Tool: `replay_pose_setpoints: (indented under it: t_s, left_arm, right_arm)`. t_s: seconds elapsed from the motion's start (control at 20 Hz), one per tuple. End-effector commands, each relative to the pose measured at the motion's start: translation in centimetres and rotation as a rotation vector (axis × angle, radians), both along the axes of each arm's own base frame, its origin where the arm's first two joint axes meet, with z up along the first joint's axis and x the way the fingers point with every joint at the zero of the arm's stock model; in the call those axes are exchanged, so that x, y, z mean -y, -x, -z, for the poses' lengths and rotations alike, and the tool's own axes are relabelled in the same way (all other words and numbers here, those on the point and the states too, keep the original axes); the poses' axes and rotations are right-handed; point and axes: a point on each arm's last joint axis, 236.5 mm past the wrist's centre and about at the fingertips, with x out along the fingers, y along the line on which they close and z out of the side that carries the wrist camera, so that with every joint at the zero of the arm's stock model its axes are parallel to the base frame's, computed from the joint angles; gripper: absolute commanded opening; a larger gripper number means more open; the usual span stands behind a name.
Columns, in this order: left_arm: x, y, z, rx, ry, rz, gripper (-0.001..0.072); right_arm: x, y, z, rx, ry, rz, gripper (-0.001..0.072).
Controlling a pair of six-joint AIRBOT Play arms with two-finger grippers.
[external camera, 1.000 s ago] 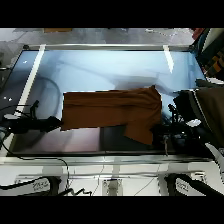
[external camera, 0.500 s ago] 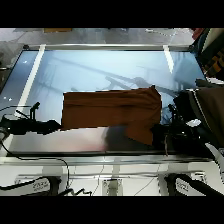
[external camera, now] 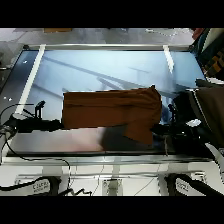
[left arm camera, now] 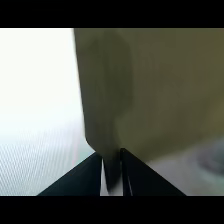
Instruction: Fold the clothes and pants, and hang the long-sleeved shirts on hangers.
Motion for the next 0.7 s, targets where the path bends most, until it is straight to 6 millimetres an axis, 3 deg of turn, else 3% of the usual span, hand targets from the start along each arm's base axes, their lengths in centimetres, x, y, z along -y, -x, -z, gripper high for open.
replay_pose_setpoints:
  t_s: [0.0, 0.05, 0.2, 0.3, 0.45, 0.65]
  left_arm:
    - [-0.3, -2.2, -0.6, 0.063, 0.005, -0.08, 0.0054]
    - [-0.1, -2.4, -0.8, 0.069, 0.021, -0.092, 0.0022]
    - [0.6, -3.0, -2.9, 0.1, 0.058, -0.069, 0.0022]
    - [0.6, -4.0, -6.5, 0.179, 0.056, -0.008, 0.0022]
    - [-1.2, -5.3, -13.2, 0.339, 0.004, -0.011, 0.0022]
    - [-3.2, -3.3, -17.7, 0.422, -0.048, -0.036, 0.0022]
  right_arm:
    - [0.0, 0.0, -0.1, 0.001, -0.002, 0.0, 0.0022]
    - [-0.2, -0.1, -0.2, 0.002, -0.009, 0.002, 0.0022]
    - [-0.9, -0.5, -2.3, 0.033, -0.041, -0.03, 0.0022]
    - [-1.1, -1.5, -5.1, 0.102, -0.04, -0.062, 0.0021]
    - [-1.1, -2.6, -10.2, 0.246, -0.015, -0.08, 0.0021]
    - [-2.0, -1.2, -14.7, 0.326, -0.036, -0.064, 0.0021]
